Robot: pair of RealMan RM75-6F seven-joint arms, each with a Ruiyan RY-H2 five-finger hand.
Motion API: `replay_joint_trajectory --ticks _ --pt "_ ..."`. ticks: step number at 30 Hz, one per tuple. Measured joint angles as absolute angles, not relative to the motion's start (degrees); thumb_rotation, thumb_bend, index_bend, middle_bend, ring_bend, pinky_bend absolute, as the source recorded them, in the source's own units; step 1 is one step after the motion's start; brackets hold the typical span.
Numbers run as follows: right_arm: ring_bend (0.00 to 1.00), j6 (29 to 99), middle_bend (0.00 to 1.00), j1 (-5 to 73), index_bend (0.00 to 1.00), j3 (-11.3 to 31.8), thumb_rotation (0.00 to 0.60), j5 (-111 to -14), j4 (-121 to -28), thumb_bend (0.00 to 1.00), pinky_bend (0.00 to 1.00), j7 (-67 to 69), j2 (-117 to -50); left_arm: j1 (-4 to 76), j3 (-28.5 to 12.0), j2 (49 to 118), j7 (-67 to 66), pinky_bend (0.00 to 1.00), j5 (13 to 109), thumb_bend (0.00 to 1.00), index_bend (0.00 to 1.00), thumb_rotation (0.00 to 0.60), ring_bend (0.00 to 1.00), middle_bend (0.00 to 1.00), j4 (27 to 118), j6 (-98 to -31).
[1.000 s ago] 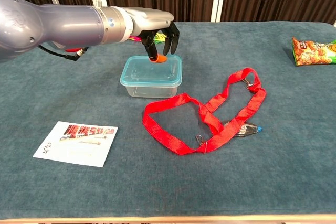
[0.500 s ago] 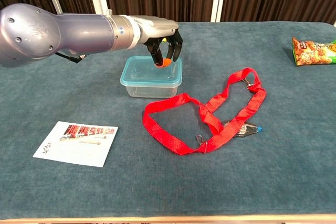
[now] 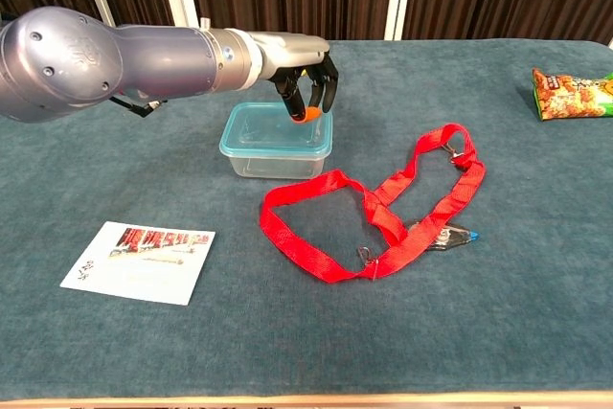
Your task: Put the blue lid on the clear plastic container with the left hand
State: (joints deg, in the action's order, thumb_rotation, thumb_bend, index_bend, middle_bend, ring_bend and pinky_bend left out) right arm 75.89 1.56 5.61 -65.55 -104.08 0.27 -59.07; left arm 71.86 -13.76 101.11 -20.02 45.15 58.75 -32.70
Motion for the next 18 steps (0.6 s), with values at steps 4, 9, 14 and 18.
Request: replay_joint_trajectory --ticks 4,9,14,18 --pt "0.02 75.8 0.04 1.58 0.06 5.6 0.6 -65.45 -104.13 0.39 0.0 0.21 -59.04 72.07 -14.05 101.38 -19.38 0.05 44.52 0.46 0.48 0.6 0.15 0.46 58.26 -32.21" --pt "0.02 75.74 0.04 1.58 0.06 5.6 0.6 -65.38 -104.19 0.39 0.0 0.22 -58.99 72.42 -14.2 102.08 -18.93 0.05 43.88 0.46 0.49 0.6 0.15 0.47 57.08 -31.89" --pt "0.02 75.67 0.04 1.61 0.06 5.55 0.6 -65.46 -104.22 0.39 0.0 0.25 -58.97 72.77 -14.15 102.7 -18.92 0.05 42.76 0.46 0.49 0.6 0.15 0.47 55.75 -31.47" --pt "0.02 75.63 0.04 1.6 0.06 5.53 0.6 -65.43 -104.23 0.39 0.0 0.26 -58.96 73.1 -13.95 103.09 -19.19 0.05 41.98 0.46 0.49 0.6 0.15 0.47 55.28 -31.25"
